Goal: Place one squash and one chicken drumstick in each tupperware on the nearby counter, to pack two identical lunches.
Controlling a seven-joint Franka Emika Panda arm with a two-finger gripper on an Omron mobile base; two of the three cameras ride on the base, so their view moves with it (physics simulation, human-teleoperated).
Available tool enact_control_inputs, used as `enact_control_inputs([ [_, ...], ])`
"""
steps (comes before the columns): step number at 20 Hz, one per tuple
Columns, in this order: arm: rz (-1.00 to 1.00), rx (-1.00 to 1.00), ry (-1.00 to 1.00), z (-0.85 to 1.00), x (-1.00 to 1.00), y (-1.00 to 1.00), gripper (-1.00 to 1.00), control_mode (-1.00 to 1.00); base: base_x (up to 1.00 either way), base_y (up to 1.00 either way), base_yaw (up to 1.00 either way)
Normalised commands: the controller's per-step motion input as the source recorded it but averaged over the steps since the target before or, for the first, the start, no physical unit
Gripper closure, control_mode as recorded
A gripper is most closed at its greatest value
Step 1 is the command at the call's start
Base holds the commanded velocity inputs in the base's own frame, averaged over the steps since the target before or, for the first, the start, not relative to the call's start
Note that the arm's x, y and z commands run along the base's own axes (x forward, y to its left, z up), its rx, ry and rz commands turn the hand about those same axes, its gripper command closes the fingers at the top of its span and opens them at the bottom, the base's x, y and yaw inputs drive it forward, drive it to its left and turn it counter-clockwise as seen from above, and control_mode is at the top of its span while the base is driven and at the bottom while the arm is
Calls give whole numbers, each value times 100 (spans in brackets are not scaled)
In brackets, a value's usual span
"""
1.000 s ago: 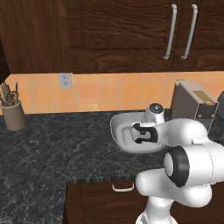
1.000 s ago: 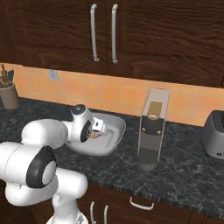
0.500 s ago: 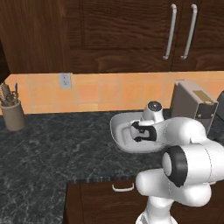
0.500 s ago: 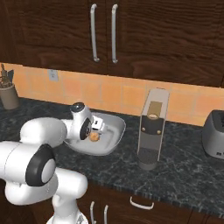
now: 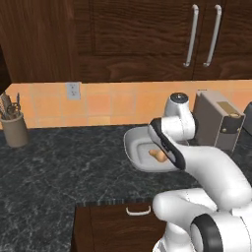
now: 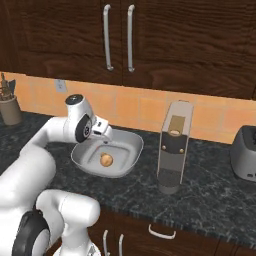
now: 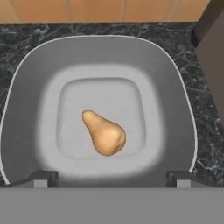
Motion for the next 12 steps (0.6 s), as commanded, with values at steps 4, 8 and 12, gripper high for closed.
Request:
enact_control_inputs([
  [4, -1, 0, -9, 2, -100, -1, -100, -100, 0, 0, 0],
  [8, -4, 1, -3, 0, -75, -28, -100, 100, -25, -17, -1],
  [12, 0, 0, 0, 0, 0, 0, -100, 100, -100, -92, -10],
])
